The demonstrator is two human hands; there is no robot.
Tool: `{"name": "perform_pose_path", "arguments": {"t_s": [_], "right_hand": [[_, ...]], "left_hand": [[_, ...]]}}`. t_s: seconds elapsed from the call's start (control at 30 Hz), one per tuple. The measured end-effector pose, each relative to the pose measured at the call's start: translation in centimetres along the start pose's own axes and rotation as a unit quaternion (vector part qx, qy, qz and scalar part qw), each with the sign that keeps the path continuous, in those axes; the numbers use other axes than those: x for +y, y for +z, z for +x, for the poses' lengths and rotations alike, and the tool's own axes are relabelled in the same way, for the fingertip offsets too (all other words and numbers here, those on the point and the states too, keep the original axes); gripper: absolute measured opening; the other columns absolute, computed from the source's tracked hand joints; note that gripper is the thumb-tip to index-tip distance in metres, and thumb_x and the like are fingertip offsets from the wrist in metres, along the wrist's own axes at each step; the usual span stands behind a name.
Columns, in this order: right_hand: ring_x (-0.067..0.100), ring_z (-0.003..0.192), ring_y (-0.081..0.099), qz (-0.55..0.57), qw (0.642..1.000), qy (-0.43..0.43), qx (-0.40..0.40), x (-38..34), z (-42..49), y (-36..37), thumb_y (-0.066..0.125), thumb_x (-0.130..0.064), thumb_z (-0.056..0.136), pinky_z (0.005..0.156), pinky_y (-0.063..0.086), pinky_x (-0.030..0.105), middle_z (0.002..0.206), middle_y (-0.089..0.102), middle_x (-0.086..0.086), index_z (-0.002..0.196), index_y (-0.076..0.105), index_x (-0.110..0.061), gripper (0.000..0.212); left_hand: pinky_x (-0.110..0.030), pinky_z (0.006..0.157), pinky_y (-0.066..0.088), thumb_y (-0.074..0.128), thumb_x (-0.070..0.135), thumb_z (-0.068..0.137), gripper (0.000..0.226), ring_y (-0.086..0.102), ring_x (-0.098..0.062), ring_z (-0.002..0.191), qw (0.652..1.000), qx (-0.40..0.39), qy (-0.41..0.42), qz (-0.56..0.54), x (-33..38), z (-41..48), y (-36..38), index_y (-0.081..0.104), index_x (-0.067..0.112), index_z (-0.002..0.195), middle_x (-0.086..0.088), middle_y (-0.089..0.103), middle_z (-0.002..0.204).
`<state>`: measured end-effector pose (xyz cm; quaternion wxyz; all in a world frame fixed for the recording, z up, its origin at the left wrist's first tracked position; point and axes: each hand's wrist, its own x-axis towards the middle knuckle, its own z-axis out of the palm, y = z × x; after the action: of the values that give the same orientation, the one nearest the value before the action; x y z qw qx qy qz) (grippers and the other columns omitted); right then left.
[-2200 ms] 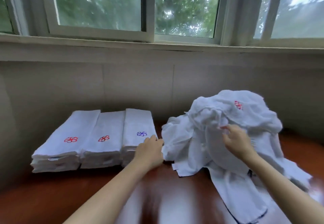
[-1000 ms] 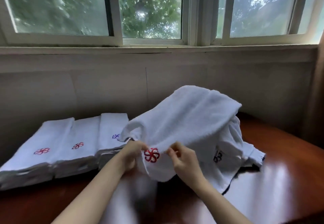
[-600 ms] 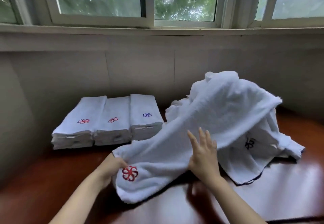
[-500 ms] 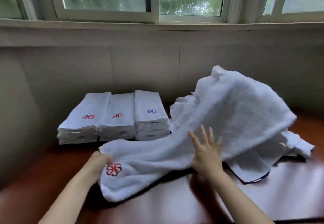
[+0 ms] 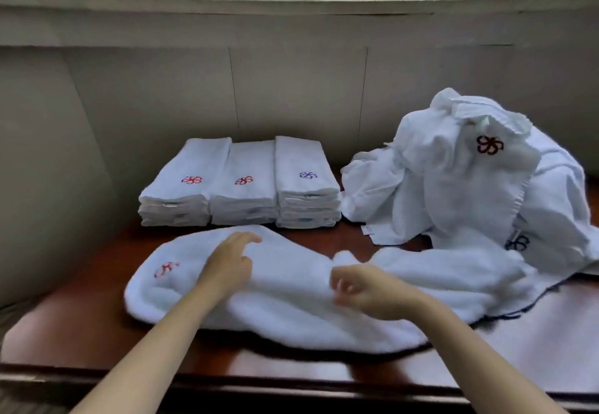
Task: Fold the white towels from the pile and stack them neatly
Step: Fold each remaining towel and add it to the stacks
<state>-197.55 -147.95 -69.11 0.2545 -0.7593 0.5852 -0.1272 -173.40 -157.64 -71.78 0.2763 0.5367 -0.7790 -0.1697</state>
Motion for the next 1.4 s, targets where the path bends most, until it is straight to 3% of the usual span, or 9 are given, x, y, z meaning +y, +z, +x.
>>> {"name": "perform_pose_path", "arguments": {"t_s": [0.1,0.2,0.33,0.43,0.63,0.77,0.93,1.2,1.4], "right_hand": [[0.011,0.070,0.065,0.156,0.987,-0.038,0.024,-0.9,-0.4,0.3,0.056,-0.012,0.092,0.070,0.054,0.031,0.076,0.068,-0.006,0.076,0.059,-0.027,0.023],[0.017,0.106,0.058,-0.070,0.986,0.021,0.149,1.2,-0.1,-0.8,0.049,-0.001,0.086,0.092,0.046,0.035,0.110,0.064,-0.002,0.109,0.059,-0.025,0.034],[0.019,0.130,0.039,-0.149,0.978,0.141,0.032,4.0,-0.5,-1.3,0.046,-0.011,0.084,0.115,0.018,0.041,0.139,0.044,-0.002,0.142,0.033,-0.028,0.062],[0.022,0.126,0.044,-0.146,0.978,0.141,0.050,4.7,-0.9,-1.6,0.049,-0.016,0.083,0.109,0.030,0.039,0.132,0.050,-0.001,0.135,0.044,-0.027,0.054],[0.021,0.093,0.055,-0.193,0.962,0.183,0.063,5.6,-2.1,-2.2,0.056,-0.023,0.080,0.073,0.042,0.028,0.096,0.059,-0.003,0.085,0.063,-0.025,0.009],[0.027,0.086,0.051,-0.222,0.932,0.261,0.120,5.8,-1.8,-2.2,0.050,-0.019,0.086,0.062,0.036,0.027,0.105,0.044,0.005,0.090,0.054,-0.018,0.005],[0.043,0.105,0.053,-0.100,0.898,0.267,0.336,5.6,-0.6,-6.1,0.037,-0.015,0.096,0.074,0.037,0.041,0.116,0.056,0.027,0.105,0.044,-0.002,0.018],[0.042,0.093,0.055,-0.015,0.813,0.082,0.576,0.5,-2.3,-21.1,0.045,-0.017,0.096,0.067,0.027,0.034,0.095,0.059,0.026,0.095,0.049,-0.003,0.015],[0.035,0.076,0.058,-0.160,0.900,0.130,0.384,-0.1,-8.0,-17.3,0.057,-0.024,0.092,0.056,0.029,0.032,0.076,0.062,0.017,0.065,0.047,-0.010,0.032]], "left_hand": [[-0.024,0.094,0.039,0.040,-0.005,0.081,0.071,0.052,-0.019,0.110,0.980,-0.189,0.014,0.057,1.0,-0.5,0.7,0.038,0.029,0.143,0.000,0.044,0.133],[-0.025,0.082,0.045,0.043,0.005,0.076,0.084,0.055,-0.016,0.104,0.965,-0.230,-0.025,0.126,1.6,-0.2,0.3,0.020,0.045,0.147,0.005,0.050,0.121],[-0.026,0.067,0.045,0.048,0.019,0.081,0.080,0.058,-0.016,0.083,0.951,-0.235,-0.063,0.189,2.3,0.2,-0.4,0.013,0.048,0.147,0.005,0.064,0.096],[-0.026,0.074,0.047,0.046,0.018,0.083,0.066,0.058,-0.020,0.094,0.934,-0.269,-0.111,0.209,2.3,0.4,-0.8,0.029,0.036,0.144,-0.004,0.055,0.122],[-0.020,0.052,0.040,0.059,0.005,0.076,0.052,0.045,-0.017,0.053,0.887,-0.318,-0.272,0.198,0.5,0.7,-4.8,0.046,0.021,0.125,-0.009,0.051,0.079],[-0.026,0.059,0.044,0.064,0.020,0.084,0.017,0.056,-0.024,0.061,0.902,-0.216,-0.326,0.185,-1.6,0.4,-5.7,0.061,0.004,0.090,-0.010,0.062,0.074],[-0.046,0.082,0.044,0.050,0.015,0.095,0.041,0.052,-0.046,0.110,0.961,0.096,-0.222,0.137,-1.3,1.8,-7.1,0.036,-0.004,0.128,-0.031,0.051,0.124],[-0.034,0.066,0.029,0.060,0.027,0.092,0.037,0.054,-0.048,0.093,0.942,0.335,-0.004,0.021,6.9,4.8,-17.4,0.047,0.001,0.115,-0.032,0.057,0.107],[-0.036,0.079,0.044,0.055,0.013,0.077,0.024,0.060,-0.034,0.106,0.975,0.117,-0.068,0.175,4.5,-1.2,-18.3,0.054,0.014,0.101,-0.018,0.059,0.099]]}}
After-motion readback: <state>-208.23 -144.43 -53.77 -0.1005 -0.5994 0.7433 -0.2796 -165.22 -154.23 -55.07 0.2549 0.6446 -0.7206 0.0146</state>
